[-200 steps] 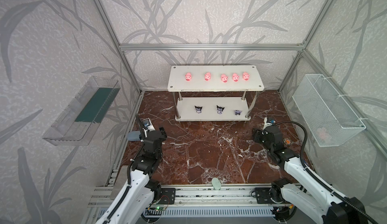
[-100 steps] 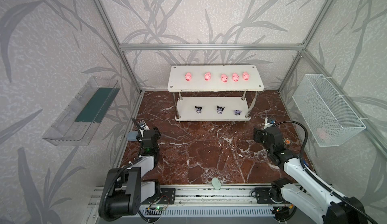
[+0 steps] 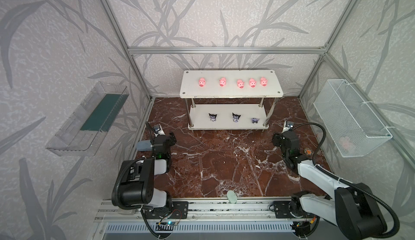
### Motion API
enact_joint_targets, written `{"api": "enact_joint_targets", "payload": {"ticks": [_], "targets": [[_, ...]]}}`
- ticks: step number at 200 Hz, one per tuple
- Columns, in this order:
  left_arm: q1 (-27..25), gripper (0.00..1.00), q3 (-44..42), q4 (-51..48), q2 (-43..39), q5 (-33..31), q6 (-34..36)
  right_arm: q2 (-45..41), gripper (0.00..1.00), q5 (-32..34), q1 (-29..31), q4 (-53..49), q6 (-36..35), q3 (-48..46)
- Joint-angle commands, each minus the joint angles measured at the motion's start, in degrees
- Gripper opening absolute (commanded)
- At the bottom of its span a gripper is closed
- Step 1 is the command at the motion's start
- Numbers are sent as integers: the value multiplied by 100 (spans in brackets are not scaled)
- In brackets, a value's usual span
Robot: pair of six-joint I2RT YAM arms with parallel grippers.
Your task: Place and organize the plastic toys onto the shelf
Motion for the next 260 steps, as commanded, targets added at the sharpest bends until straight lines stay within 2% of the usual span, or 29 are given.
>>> {"api": "enact_joint_targets", "payload": {"ticks": [1,17,36,75,81,94,127,132,145,161,180,195,208,260], "targets": [[-37,82,118,180,63,114,189,336,70,223,-143,844,-388,1],[-65,82,140,261,233,228,258,502,70,188,-245,866,-561,24],[-73,82,163,540,500,294,317,711,72,204,-286,1572,-825,-241],[-183,82,252,404,537,119,391,1411,75,1,-323,3081,-1197,-555],[-197,90,254,400,536,100,392,1553,75,-96,-322,3211,-1244,-557],[-198,99,247,423,537,105,391,1894,76,-250,-320,3649,-1315,-617],[-196,100,187,581,588,127,397,2025,83,-605,-318,3673,-1397,-590],[-198,100,173,588,583,127,396,2122,88,-625,-318,3666,-1374,-594],[-197,100,178,591,584,122,401,2471,94,-671,-306,4348,-1553,-659],[-201,99,175,589,581,127,403,2228,98,-665,-280,3766,-1458,-569],[-201,100,137,683,596,158,414,2462,99,-666,-275,4339,-1571,-663],[-197,99,134,682,596,161,414,2312,99,-670,-274,3969,-1496,-613],[-205,99,152,672,600,157,414,2440,99,-691,-267,4276,-1580,-651],[-205,100,152,655,593,162,423,2386,99,-752,-249,4037,-1589,-577]]}}
